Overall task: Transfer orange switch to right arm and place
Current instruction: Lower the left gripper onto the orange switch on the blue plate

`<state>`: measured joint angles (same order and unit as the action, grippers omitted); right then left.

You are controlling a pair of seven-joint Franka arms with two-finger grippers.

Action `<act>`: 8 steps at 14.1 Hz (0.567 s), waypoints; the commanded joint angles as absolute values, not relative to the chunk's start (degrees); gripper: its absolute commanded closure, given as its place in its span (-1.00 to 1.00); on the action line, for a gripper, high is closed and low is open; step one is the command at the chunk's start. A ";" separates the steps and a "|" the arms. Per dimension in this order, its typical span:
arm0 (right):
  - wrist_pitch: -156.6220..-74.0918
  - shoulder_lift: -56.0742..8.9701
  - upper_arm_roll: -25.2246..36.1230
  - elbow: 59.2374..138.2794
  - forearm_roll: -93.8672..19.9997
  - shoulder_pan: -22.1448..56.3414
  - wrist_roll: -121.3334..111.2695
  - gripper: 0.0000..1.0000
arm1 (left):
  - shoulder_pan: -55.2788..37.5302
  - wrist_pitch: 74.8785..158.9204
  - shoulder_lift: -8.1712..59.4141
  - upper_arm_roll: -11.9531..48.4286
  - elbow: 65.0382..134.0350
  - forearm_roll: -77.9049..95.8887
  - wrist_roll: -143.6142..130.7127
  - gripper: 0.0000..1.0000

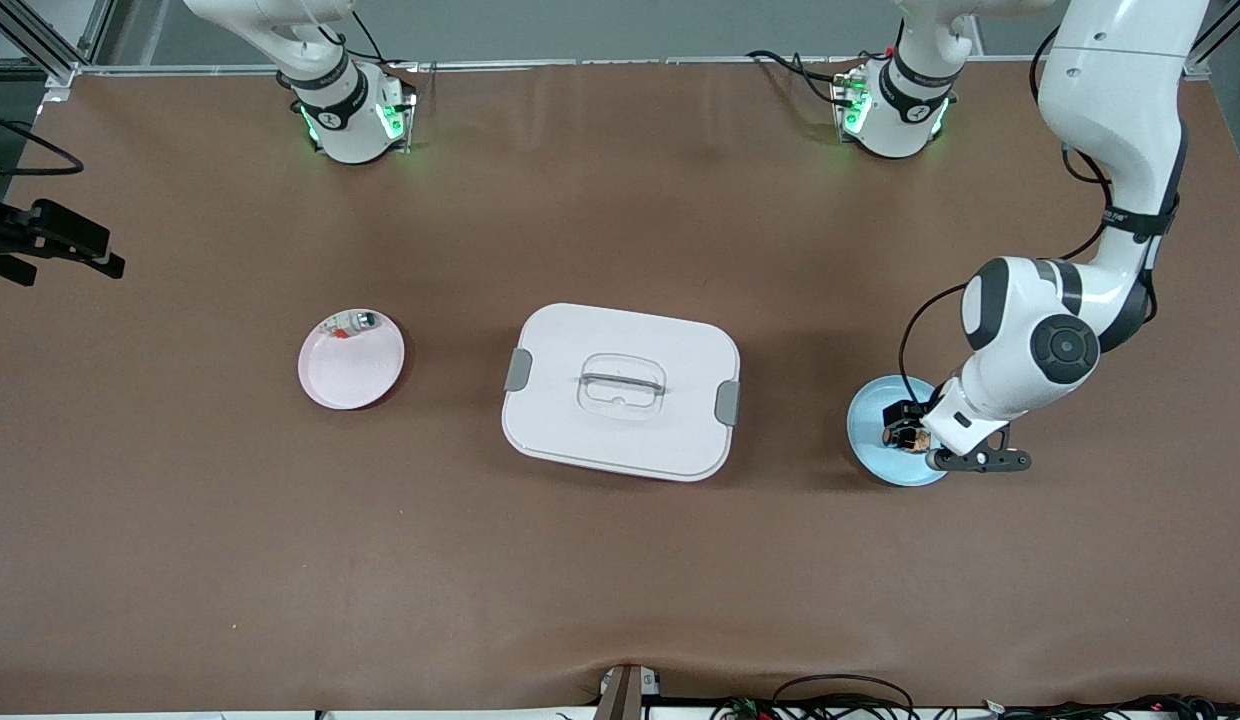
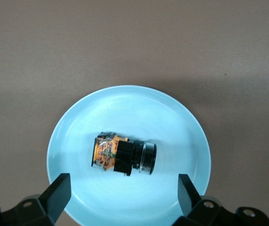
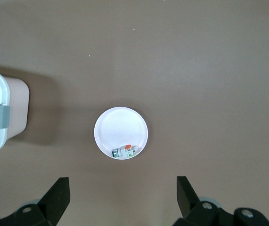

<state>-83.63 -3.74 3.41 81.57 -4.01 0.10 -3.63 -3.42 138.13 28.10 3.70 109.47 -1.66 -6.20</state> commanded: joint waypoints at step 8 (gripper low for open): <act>-83.58 -2.37 3.25 82.79 -3.34 0.26 -1.58 -1.00 | -2.99 146.87 34.89 3.96 109.16 -2.99 -2.29 -1.00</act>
